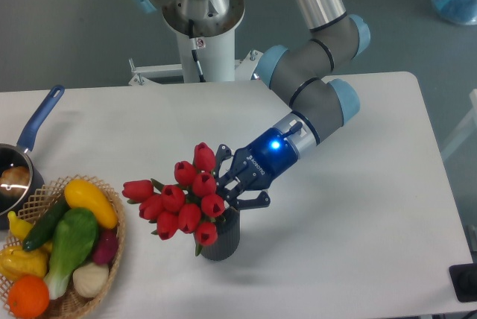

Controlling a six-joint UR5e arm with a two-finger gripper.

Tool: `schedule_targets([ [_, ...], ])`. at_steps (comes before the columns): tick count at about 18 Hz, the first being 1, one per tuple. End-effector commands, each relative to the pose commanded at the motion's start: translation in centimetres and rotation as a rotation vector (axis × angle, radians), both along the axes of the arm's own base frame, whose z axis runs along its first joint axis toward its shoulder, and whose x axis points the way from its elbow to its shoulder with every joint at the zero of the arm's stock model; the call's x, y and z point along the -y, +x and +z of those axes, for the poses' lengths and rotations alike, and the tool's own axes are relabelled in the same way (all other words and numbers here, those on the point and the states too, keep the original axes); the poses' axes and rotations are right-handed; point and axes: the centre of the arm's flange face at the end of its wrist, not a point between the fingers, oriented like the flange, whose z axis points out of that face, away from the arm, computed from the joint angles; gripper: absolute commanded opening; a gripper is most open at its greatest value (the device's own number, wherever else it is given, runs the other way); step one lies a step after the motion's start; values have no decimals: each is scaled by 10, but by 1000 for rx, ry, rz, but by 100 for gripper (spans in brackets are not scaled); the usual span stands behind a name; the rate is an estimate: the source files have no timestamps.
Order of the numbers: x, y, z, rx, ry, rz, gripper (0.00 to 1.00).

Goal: Insert the flowers into the vase
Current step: 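Open the right gripper and settle the tulips down into the vase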

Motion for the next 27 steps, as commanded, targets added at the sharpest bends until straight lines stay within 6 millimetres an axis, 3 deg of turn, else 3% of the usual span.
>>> schedule_targets([
  [21, 7, 7, -29, -4, 35, -3, 27],
  [27, 7, 6, -26, -9, 38, -2, 40],
])
